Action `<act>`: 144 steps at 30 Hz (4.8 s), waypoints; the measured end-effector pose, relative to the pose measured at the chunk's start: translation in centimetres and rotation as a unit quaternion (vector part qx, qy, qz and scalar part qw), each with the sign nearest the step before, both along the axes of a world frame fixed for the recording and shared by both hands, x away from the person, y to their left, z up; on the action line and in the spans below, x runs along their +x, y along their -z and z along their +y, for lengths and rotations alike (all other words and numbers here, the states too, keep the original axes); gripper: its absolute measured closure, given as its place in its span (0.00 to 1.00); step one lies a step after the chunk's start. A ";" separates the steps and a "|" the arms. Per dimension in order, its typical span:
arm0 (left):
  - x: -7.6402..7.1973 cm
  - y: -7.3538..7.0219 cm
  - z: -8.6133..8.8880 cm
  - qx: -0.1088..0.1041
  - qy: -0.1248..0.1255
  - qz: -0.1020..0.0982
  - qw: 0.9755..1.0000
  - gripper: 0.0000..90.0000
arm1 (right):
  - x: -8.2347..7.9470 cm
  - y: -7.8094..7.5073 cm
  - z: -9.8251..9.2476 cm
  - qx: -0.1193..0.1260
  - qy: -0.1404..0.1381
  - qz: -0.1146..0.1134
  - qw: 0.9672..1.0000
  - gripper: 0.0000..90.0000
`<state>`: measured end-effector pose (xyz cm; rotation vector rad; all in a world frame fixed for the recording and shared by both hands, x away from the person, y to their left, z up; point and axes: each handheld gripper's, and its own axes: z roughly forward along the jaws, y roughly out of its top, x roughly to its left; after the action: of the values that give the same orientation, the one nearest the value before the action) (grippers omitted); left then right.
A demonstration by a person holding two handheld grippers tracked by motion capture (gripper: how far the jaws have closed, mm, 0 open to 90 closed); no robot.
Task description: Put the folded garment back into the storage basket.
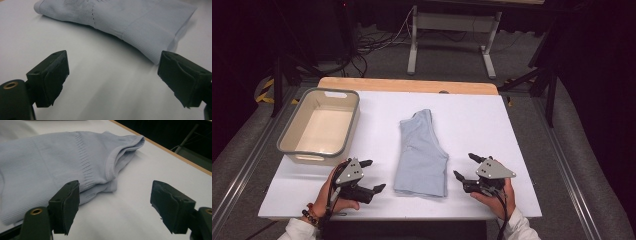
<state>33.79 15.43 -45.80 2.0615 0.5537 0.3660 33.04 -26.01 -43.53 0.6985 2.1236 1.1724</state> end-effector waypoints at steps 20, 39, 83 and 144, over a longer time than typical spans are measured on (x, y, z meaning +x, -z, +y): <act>4.1 -0.4 -5.6 0.017 0.006 0.072 0.997 0.13 | 9.5 -0.7 6.2 0.020 0.006 0.090 0.996 0.25; 4.9 1.0 -7.7 0.069 0.023 0.120 0.990 0.11 | 13.1 2.6 7.5 0.024 0.008 0.230 0.973 0.14; 3.6 0.4 -7.7 0.057 0.090 0.105 0.989 0.61 | 9.1 -1.4 7.1 0.069 -0.087 0.158 0.981 0.81; 4.3 0.3 -6.3 0.013 0.047 0.083 0.995 0.47 | 4.4 -6.2 7.2 0.107 -0.101 0.027 0.989 0.81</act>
<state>38.10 9.10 -46.15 2.1467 0.5510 0.1485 37.48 -18.78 -37.29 0.6234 2.1735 1.5248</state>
